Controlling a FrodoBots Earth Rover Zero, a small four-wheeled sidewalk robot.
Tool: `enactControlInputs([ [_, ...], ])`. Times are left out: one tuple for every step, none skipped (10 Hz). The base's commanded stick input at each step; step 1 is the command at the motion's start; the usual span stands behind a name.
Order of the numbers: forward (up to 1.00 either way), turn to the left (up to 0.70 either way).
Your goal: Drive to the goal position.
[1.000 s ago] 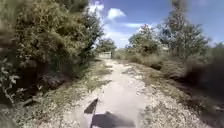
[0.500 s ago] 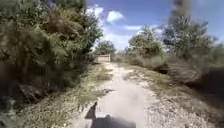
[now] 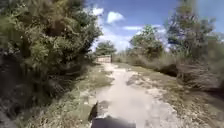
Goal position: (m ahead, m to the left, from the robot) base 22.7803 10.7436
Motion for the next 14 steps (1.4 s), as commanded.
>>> enactControlInputs([
  [0.85,0.0],
  [0.85,0.0],
  [0.85,0.0],
  [0.85,0.0],
  [0.85,0.0],
  [0.85,-0.28],
  [0.85,-0.23],
  [0.85,0.0],
  [0.85,0.0],
  [0.85,0.0],
  [0.85,0.0],
  [0.85,0.0],
  [0.85,0.0],
  [0.85,0.0],
])
